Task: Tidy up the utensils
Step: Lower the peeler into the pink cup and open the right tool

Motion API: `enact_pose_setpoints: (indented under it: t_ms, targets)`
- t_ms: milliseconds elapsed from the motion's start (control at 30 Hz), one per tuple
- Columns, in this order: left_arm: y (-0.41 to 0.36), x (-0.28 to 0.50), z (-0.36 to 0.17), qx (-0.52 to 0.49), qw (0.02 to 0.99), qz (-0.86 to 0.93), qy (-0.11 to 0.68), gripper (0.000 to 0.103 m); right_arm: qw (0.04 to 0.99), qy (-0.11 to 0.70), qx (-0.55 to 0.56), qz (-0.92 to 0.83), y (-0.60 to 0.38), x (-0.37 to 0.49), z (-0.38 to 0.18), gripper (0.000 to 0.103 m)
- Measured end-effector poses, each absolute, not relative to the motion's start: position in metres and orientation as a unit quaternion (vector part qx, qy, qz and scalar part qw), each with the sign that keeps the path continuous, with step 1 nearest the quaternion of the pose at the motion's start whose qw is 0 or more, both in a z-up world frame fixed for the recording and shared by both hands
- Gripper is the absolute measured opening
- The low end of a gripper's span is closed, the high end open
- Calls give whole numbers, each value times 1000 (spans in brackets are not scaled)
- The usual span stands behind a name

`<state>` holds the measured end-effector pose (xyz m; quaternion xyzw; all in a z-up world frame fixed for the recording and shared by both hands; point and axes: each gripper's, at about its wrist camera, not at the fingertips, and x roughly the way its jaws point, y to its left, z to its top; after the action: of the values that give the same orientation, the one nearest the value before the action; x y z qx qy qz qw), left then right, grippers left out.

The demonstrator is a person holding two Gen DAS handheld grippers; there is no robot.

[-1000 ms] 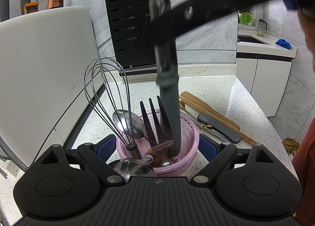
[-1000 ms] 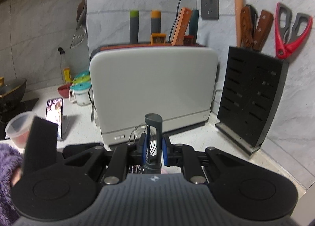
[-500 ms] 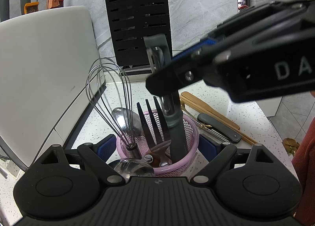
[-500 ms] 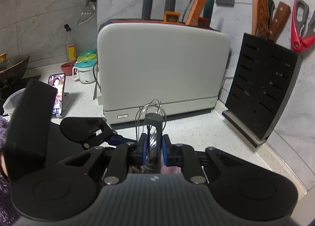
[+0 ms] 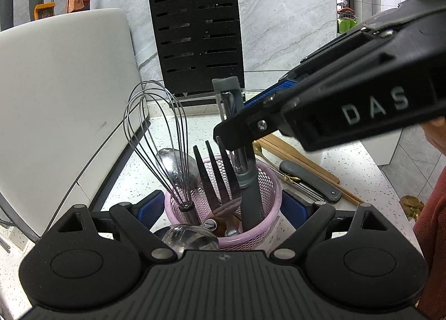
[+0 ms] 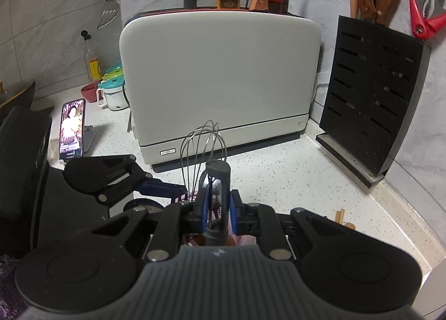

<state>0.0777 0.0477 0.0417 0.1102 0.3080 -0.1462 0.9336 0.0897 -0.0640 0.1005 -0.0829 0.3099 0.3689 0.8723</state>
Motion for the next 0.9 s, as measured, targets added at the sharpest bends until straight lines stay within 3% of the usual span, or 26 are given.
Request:
enact_pose_setpoints:
  t_ms: [467, 900]
  targets:
    - [48, 77, 42, 110, 934, -146, 308, 103, 863, 316, -89, 383, -62, 90, 101, 13]
    - [48, 77, 41, 110, 934, -147, 307, 103, 863, 326, -19, 384, -72, 100, 102, 14]
